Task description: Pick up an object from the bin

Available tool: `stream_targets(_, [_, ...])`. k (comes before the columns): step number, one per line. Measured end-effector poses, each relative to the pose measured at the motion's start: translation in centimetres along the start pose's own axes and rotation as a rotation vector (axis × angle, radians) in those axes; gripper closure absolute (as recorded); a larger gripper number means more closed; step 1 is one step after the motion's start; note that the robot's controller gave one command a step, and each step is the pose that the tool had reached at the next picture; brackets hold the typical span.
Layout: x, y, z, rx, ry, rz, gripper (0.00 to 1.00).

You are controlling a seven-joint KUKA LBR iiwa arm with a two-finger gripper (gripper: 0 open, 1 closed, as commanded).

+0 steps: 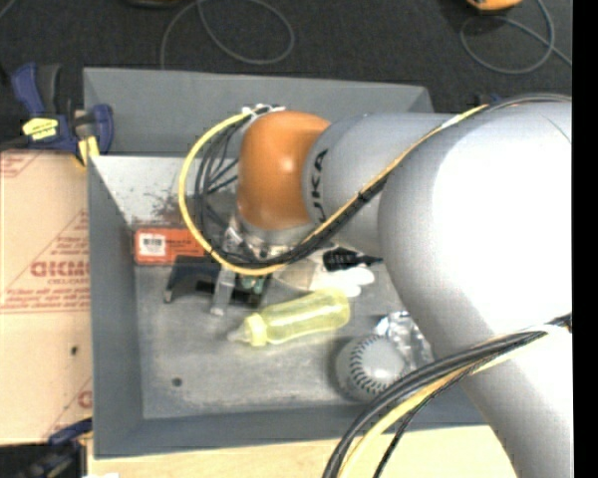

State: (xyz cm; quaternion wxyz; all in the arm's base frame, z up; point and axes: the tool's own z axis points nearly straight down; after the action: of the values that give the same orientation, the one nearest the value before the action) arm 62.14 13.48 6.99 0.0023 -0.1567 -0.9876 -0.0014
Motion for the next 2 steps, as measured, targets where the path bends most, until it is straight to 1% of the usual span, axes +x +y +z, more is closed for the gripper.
stream_targets(2, [0.1, -0.06, -0.41, 0.001, 0.001, 0.0, 1.0])
